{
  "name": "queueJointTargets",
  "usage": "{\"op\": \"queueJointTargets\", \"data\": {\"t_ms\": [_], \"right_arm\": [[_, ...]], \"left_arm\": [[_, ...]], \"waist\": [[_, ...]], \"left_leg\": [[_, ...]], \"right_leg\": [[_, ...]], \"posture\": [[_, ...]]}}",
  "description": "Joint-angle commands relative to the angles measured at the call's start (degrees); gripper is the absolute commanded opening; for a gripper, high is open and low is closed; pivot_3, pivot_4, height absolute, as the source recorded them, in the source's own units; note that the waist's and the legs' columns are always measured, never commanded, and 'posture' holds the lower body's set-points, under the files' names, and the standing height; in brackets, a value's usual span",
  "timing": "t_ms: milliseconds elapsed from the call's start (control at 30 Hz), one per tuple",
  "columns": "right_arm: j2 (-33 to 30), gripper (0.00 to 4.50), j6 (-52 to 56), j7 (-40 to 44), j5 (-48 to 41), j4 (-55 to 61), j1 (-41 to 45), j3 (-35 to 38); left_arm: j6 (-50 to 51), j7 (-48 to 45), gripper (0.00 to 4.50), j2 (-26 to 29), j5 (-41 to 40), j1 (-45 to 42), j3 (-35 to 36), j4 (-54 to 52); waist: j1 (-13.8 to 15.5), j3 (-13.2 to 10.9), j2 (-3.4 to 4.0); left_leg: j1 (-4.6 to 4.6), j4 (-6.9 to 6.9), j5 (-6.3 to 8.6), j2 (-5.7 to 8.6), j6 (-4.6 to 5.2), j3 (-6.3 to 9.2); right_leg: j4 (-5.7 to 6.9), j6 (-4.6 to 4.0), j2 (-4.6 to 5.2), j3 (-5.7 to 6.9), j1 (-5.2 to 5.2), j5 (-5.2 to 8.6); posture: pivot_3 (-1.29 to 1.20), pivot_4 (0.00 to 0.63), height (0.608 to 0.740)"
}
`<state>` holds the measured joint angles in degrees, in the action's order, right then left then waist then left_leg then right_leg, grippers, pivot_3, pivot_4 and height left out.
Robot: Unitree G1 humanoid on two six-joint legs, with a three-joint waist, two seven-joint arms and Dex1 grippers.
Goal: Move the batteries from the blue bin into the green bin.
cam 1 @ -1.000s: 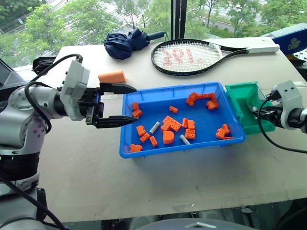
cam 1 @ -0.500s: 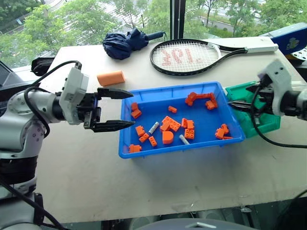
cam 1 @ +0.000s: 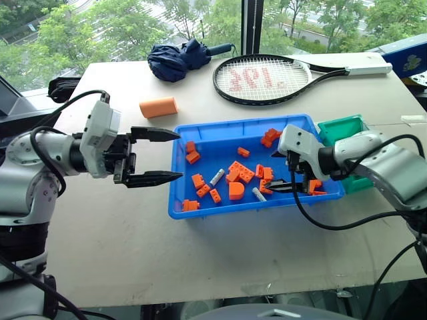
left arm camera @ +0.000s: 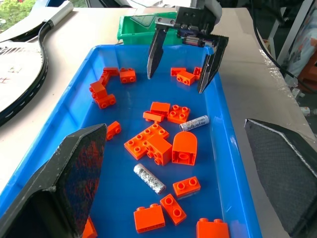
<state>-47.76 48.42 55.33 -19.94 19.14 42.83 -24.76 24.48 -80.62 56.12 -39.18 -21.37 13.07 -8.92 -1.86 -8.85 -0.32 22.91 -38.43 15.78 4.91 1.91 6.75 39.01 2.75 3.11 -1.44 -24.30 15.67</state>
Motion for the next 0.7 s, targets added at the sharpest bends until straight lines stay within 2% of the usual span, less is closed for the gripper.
{"op": "queueJointTargets", "data": {"t_ms": [33,167,367,467,600,700], "right_arm": [[1.82,4.39,-17.09,8.27,2.22,-3.09,0.62,0.56],[3.72,4.39,-22.68,11.86,5.71,-7.49,1.15,-0.75],[8.20,4.39,-18.48,10.98,8.47,-11.40,2.45,-1.25],[10.03,4.39,-19.65,11.89,9.24,-13.02,2.78,-1.12],[12.84,4.39,-14.42,13.20,9.61,-17.61,6.44,-2.02],[12.78,4.39,-18.55,14.87,13.85,-19.36,7.28,-5.20]], "left_arm": [[-0.38,0.84,4.50,0.83,-0.81,0.22,2.50,-2.51],[-0.19,1.53,4.50,0.80,-1.23,0.56,2.79,-3.03],[-0.15,1.96,4.50,0.76,-1.55,0.76,3.03,-3.15],[-0.30,1.96,4.50,0.71,-1.59,0.60,2.89,-2.95],[-0.58,1.75,4.50,0.45,-1.57,-0.31,2.17,-2.26],[-0.70,1.48,4.50,0.41,-1.42,-0.55,2.03,-1.88]], "waist": [[-0.21,0.00,0.00],[-0.52,0.01,-0.01],[-0.45,0.01,-0.01],[-0.45,0.01,-0.01],[-0.46,0.01,-0.01],[-0.49,0.01,-0.01]], "left_leg": [[0.00,0.01,0.00,0.00,0.00,0.00],[-0.01,0.04,0.00,-0.03,-0.01,0.02],[-0.01,0.02,-0.01,-0.02,-0.01,0.04],[0.00,0.02,-0.01,-0.02,-0.01,0.04],[0.00,0.01,-0.01,-0.02,-0.01,0.04],[-0.01,0.01,-0.01,-0.02,-0.02,0.04]], "right_leg": [[0.01,0.00,-0.01,0.00,0.00,0.00],[0.01,0.00,-0.03,0.01,-0.01,0.00],[0.02,0.00,-0.03,0.01,-0.02,0.00],[0.02,0.00,-0.03,0.01,-0.02,0.00],[0.02,0.00,-0.03,0.01,-0.01,0.00],[0.04,-0.01,-0.03,0.01,-0.03,0.00]], "posture": [[0.00,0.150,0.740],[0.00,0.150,0.740],[0.00,0.150,0.740],[0.00,0.150,0.740],[0.00,0.150,0.740],[0.00,0.150,0.740]]}}
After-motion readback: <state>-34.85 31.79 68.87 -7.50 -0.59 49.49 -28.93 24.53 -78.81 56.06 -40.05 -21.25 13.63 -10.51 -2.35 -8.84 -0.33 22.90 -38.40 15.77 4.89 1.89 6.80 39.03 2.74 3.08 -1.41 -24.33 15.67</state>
